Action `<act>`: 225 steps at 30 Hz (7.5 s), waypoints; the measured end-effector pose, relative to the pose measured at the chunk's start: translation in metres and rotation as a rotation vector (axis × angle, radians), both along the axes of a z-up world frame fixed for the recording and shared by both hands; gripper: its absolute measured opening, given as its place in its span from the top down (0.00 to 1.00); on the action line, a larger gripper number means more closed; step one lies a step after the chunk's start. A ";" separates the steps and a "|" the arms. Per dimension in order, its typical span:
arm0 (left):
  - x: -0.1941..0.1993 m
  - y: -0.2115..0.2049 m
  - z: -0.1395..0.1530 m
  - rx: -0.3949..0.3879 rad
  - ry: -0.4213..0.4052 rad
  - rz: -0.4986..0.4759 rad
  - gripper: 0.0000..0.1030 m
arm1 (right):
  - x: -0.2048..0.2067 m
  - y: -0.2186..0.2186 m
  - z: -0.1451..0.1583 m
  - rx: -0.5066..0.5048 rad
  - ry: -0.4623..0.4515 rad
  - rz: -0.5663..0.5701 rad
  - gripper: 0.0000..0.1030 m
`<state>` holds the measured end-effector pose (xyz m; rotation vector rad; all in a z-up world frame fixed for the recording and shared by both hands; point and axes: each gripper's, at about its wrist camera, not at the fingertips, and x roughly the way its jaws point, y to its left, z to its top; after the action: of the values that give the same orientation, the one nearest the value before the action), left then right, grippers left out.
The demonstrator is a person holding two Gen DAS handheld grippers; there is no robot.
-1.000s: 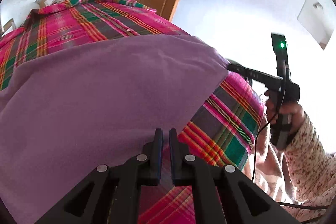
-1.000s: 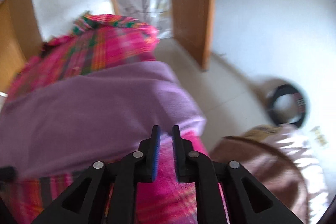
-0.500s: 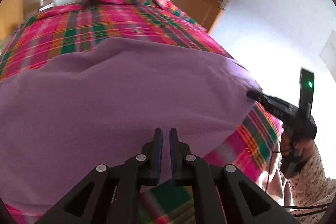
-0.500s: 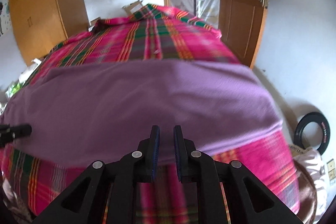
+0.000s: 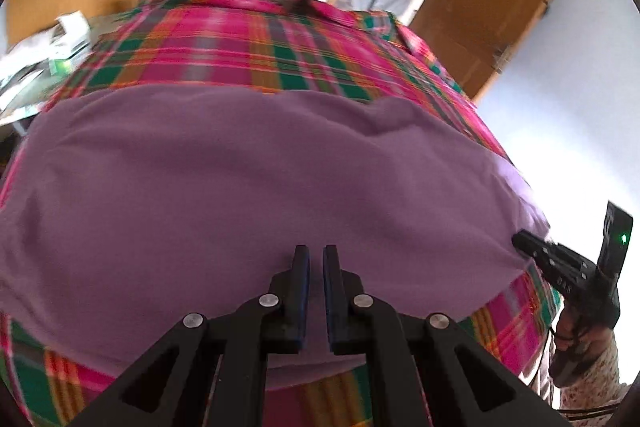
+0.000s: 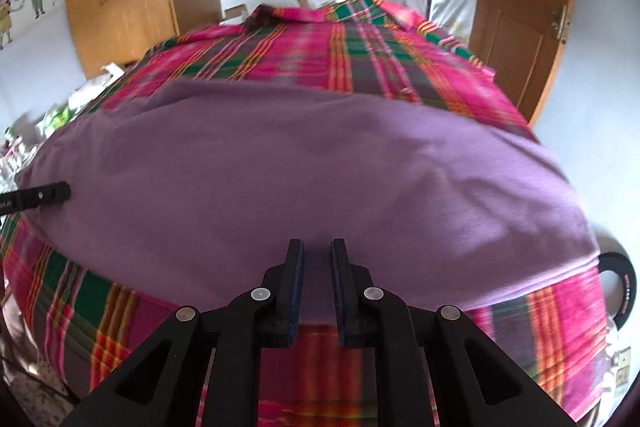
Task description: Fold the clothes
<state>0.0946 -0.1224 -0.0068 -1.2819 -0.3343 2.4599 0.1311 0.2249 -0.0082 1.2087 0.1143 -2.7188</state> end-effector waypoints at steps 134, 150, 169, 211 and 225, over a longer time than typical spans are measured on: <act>-0.127 0.086 0.016 -0.117 -0.101 -0.262 0.84 | -0.183 -0.138 0.015 0.104 -0.101 0.688 0.93; -0.120 0.072 0.025 -0.038 -0.065 -0.210 0.94 | -0.199 -0.094 0.020 -0.454 -0.386 0.499 0.76; -0.125 0.051 0.016 0.011 -0.095 -0.162 0.94 | -0.194 -0.147 -0.006 -0.514 -0.598 0.604 0.61; -0.157 0.041 0.017 0.048 -0.100 -0.151 0.79 | -0.248 -0.132 0.018 -0.539 -0.413 0.471 0.59; -0.181 0.063 0.006 0.057 -0.112 -0.302 0.71 | -0.217 -0.037 0.038 -0.530 -0.250 0.281 0.59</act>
<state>-0.0867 -0.0595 -0.0004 -1.3413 -0.2190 2.1183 -0.0861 0.1876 0.0302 1.2355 -0.4081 -2.1397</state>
